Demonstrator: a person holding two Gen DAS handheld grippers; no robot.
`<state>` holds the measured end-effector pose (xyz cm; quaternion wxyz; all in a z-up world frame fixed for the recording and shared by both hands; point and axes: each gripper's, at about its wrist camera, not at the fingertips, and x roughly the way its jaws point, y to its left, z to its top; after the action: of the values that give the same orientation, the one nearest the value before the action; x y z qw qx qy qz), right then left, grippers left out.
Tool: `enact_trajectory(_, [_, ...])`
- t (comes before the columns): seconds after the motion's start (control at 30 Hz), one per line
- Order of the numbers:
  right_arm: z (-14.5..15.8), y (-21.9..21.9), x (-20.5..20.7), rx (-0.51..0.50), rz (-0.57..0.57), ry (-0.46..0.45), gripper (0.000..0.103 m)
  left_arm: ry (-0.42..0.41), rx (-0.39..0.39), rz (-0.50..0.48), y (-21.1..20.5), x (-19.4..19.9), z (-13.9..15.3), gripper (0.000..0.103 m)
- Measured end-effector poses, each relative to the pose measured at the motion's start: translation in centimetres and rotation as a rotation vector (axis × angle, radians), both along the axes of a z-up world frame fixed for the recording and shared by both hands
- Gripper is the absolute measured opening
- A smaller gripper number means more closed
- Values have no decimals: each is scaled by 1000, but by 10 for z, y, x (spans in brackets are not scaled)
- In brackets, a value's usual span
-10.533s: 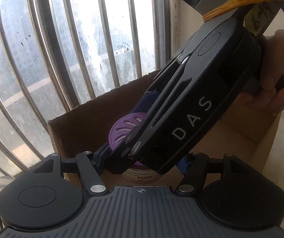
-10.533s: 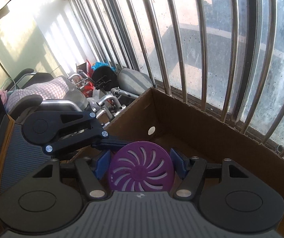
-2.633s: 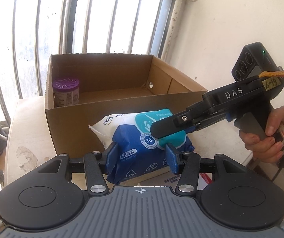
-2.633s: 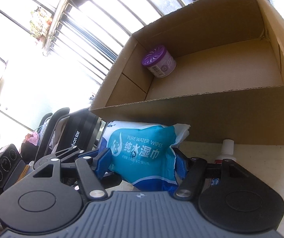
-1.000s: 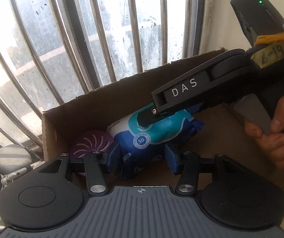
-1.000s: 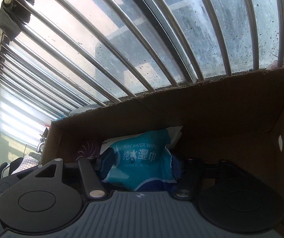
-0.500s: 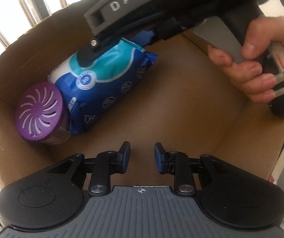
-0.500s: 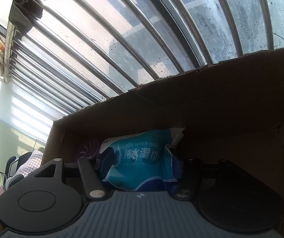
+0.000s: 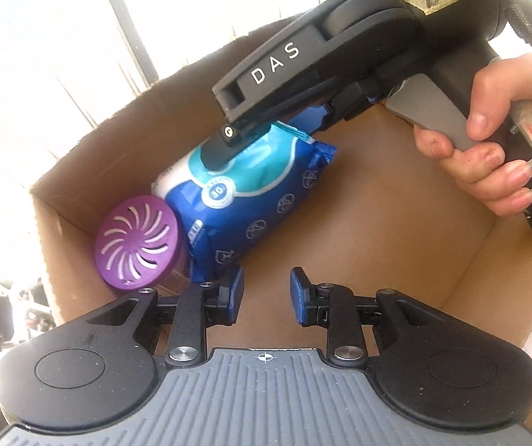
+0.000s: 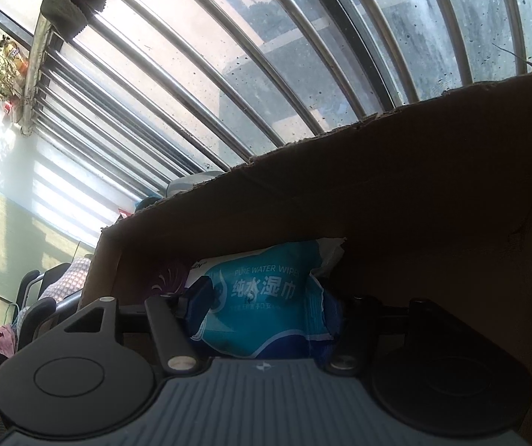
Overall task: Organize objects
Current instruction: 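Lower the wipes pack beside the purple jar and open the right gripper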
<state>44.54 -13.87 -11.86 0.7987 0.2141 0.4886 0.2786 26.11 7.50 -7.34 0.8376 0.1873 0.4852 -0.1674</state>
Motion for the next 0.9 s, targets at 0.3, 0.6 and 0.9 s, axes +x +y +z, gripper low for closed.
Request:
enact_trajectory(0.3, [-3,-1,5,2,2,17,67,24,-34,32,16,20,-2,26])
enact_trajectory(0.6, [2,10,4,-54,42,-15,77,76,-192,164,63,29,3,16])
enact_trajectory(0.9, [17,18,-4,-246,3,-108,95,-33,-123,149,76,1,23,34])
